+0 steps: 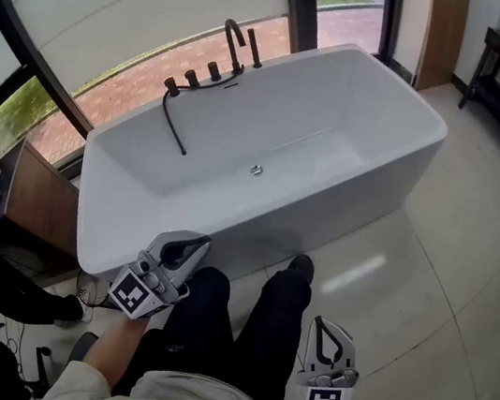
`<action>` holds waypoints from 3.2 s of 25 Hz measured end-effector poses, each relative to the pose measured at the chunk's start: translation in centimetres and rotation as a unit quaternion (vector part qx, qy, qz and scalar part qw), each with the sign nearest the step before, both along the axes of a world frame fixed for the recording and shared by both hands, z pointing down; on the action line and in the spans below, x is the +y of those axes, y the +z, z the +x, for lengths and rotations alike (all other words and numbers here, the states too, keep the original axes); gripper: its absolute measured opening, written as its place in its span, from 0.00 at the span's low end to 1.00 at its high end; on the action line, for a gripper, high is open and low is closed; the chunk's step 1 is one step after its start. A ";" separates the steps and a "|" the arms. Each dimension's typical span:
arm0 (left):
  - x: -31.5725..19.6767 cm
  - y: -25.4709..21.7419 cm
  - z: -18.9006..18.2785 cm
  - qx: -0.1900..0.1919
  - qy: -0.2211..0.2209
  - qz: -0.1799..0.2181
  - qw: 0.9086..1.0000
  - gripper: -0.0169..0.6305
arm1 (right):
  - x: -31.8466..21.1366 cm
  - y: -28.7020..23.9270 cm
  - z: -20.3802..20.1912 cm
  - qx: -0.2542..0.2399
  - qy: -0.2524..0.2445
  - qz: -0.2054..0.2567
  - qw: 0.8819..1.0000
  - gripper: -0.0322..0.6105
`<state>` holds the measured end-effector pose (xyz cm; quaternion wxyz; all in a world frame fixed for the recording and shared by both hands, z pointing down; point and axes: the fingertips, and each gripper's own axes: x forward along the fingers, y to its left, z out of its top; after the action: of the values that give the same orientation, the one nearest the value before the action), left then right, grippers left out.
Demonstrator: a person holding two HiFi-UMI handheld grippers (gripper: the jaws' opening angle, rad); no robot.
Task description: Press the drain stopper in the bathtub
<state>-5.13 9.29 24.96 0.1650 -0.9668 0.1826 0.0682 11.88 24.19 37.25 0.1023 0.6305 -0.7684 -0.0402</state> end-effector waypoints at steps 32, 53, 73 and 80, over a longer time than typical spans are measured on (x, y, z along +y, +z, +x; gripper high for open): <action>1.7 -1.5 -3.8 0.093 -0.354 0.041 0.930 0.04 | -22.4 -3.0 1.8 -0.003 -0.433 0.050 0.900 0.05; -15.0 3.7 -7.8 -0.043 -0.396 0.028 0.917 0.03 | -33.4 -17.2 7.1 0.285 -0.450 0.019 0.846 0.05; -37.0 13.7 -4.9 -0.095 -0.305 -0.015 0.948 0.04 | -68.0 26.0 -6.1 0.371 -0.411 -0.303 0.776 0.05; -37.7 15.7 -4.4 -0.140 -0.298 0.004 0.944 0.04 | -74.4 36.8 -6.7 0.296 -0.337 -0.325 0.832 0.05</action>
<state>-9.53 -28.43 40.63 0.2054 -0.8673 0.4376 -0.1191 5.22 -50.21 74.10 0.5041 0.2204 -0.8351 -0.0044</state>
